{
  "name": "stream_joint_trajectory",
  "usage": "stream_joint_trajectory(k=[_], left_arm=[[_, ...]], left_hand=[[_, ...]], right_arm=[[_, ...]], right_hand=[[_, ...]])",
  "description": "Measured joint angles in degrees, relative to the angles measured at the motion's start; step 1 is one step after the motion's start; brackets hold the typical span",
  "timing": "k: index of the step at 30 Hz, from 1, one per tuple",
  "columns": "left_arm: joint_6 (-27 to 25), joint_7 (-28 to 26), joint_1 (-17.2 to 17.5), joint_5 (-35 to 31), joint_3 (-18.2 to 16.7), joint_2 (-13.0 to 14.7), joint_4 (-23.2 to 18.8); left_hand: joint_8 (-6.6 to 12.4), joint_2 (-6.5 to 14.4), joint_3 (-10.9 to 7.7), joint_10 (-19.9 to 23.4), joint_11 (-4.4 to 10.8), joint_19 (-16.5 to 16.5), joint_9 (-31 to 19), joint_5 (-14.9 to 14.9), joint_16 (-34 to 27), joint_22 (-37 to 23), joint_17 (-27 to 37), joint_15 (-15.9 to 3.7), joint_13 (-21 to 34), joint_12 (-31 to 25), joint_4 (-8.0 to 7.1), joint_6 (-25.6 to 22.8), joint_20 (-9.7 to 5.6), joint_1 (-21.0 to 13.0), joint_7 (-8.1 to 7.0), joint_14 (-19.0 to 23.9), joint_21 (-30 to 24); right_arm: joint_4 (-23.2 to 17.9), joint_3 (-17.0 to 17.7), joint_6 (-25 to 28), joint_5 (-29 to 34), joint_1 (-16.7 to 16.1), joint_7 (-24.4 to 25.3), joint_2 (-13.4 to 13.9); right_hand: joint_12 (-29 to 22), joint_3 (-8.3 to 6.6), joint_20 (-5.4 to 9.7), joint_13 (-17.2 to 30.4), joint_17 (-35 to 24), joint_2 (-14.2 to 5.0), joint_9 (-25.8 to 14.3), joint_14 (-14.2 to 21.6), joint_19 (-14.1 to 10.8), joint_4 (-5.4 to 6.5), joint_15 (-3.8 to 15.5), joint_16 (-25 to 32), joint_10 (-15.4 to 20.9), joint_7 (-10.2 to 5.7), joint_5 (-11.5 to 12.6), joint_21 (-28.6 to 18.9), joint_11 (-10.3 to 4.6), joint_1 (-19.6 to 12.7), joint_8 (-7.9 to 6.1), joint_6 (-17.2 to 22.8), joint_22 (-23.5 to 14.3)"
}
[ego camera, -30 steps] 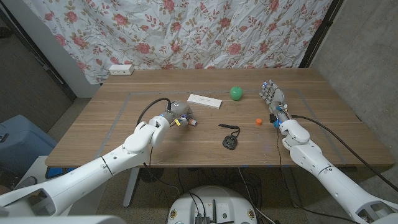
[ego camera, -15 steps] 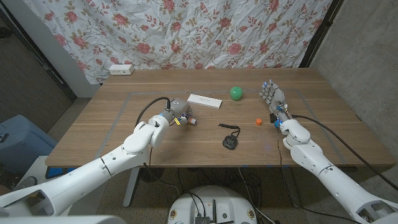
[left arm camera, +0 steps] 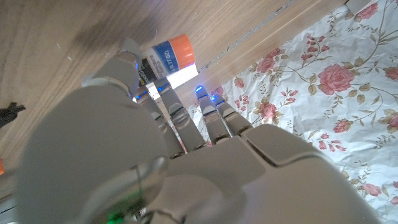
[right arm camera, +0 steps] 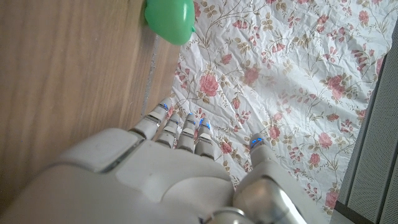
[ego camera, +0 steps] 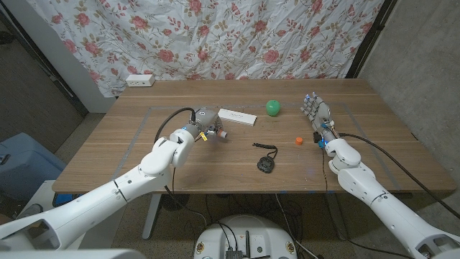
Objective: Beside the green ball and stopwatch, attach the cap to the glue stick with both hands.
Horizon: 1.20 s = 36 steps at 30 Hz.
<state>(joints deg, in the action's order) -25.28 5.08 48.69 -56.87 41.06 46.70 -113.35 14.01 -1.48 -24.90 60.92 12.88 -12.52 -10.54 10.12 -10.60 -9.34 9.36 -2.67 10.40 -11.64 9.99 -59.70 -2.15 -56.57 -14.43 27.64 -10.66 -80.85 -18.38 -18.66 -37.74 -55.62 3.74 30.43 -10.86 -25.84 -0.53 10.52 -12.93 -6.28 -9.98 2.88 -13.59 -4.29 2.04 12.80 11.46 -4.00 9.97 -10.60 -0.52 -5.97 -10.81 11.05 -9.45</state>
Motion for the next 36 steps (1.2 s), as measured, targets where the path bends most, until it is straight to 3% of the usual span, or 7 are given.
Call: stream_joint_trajectory(k=[16,23,36], left_arm=[[-0.4,0.2,0.6,2.7,-2.5,0.3,-2.0],[-0.4,0.2,0.2,4.9,-3.2,0.0,-2.0],[0.2,0.6,-2.6,8.8,-3.4,-1.3,-0.3]], left_hand=[[-0.31,0.1,0.40,0.6,0.01,0.0,0.0,-0.2,0.0,0.0,0.0,0.01,0.0,0.1,-0.08,-0.2,0.00,0.1,-0.20,0.0,0.0],[-0.33,0.1,0.41,0.6,0.00,0.0,-0.2,-0.2,0.0,0.0,0.0,0.01,0.0,0.1,-0.07,-0.2,0.00,0.1,-0.19,0.0,0.0],[-0.44,0.1,0.79,0.6,0.00,0.0,-0.4,-0.2,0.2,0.0,0.0,0.01,0.0,0.1,-0.14,-0.2,0.00,0.1,-0.19,0.0,0.0]], right_arm=[[-4.4,0.3,1.2,3.8,-2.0,2.3,3.5],[-6.8,0.3,2.7,6.5,-2.9,4.1,5.6],[-11.8,0.3,7.2,13.2,-4.9,8.0,10.5]], right_hand=[[0.0,-0.12,0.22,0.0,0.4,0.00,0.0,0.0,0.2,-1.03,-0.03,0.0,0.0,-1.07,0.0,0.0,0.00,0.0,0.23,-1.1,0.0],[0.0,-0.20,0.22,0.0,0.7,-0.52,0.0,0.2,0.2,-2.06,-0.21,0.0,0.0,-1.83,0.0,0.0,-0.03,-0.5,0.45,-1.5,0.0],[0.0,-0.62,0.63,0.0,1.2,1.88,0.0,0.0,1.4,-4.76,0.03,-0.7,0.4,-4.18,0.0,0.0,-0.84,-3.5,0.45,-2.6,0.0]])
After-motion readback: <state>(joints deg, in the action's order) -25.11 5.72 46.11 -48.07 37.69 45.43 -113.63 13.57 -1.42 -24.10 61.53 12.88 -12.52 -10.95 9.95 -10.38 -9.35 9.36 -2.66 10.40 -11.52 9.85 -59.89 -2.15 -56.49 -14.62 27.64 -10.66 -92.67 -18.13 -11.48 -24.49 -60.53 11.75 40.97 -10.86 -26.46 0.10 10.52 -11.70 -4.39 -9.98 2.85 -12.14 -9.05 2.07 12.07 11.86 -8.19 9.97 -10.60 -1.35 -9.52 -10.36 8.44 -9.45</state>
